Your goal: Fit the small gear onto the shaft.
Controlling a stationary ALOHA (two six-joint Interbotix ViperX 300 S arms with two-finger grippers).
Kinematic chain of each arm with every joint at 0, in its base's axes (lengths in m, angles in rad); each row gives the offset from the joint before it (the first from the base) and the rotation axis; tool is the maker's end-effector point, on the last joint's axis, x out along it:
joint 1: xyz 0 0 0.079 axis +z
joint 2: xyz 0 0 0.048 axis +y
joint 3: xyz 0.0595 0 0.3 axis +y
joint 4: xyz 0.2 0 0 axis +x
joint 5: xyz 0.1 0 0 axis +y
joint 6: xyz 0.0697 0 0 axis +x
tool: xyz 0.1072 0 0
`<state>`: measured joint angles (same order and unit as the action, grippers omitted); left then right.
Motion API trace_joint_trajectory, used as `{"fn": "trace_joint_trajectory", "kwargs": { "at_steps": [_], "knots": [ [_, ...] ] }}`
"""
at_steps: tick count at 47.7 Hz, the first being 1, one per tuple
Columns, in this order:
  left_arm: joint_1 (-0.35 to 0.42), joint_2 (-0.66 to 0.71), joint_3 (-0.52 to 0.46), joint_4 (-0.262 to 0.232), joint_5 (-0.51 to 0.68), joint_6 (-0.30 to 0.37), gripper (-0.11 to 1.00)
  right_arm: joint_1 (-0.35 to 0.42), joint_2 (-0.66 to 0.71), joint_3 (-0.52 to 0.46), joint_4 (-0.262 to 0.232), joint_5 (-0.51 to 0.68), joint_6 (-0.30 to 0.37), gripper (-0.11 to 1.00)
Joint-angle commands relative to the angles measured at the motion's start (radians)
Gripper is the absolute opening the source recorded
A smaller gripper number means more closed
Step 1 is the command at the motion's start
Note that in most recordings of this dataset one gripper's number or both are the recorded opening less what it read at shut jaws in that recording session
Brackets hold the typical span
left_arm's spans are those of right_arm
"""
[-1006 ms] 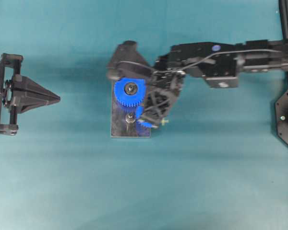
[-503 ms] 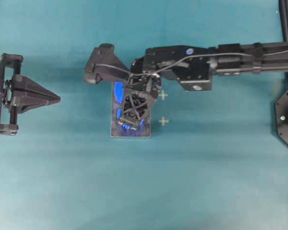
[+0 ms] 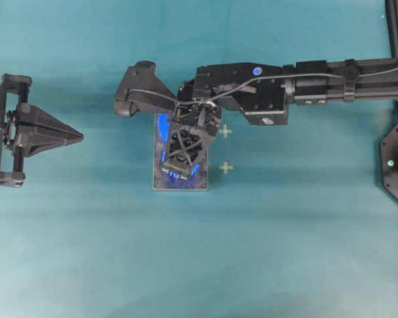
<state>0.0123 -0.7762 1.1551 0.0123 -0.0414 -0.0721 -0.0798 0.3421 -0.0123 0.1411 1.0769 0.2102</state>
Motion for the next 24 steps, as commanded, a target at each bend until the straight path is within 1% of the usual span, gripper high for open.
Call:
{"fn": "trace_joint_trajectory", "kwargs": {
  "at_steps": [1, 15, 17, 18, 22, 24],
  "knots": [
    [0.0, 0.002, -0.011, 0.003, -0.005, -0.002, 0.0, 0.003, -0.014, -0.021, 0.002, 0.002, -0.002, 0.34],
    [0.0, 0.002, -0.011, 0.003, -0.005, -0.002, 0.0, 0.002, -0.008, -0.02, 0.002, 0.002, 0.0, 0.35],
    [0.0, 0.003, -0.011, 0.003, -0.005, -0.002, 0.0, 0.002, -0.005, -0.02, 0.002, 0.005, 0.002, 0.36],
    [0.0, 0.002, -0.011, 0.003, -0.005, -0.002, 0.0, 0.002, -0.005, -0.021, 0.002, 0.006, 0.002, 0.38],
    [0.0, 0.002, -0.011, 0.003, -0.005, -0.002, 0.0, 0.002, -0.005, -0.021, 0.0, 0.017, 0.002, 0.58],
    [-0.002, 0.003, -0.011, 0.003, -0.005, -0.002, 0.0, 0.003, -0.006, -0.021, -0.002, 0.021, 0.003, 0.65]
  ]
}}
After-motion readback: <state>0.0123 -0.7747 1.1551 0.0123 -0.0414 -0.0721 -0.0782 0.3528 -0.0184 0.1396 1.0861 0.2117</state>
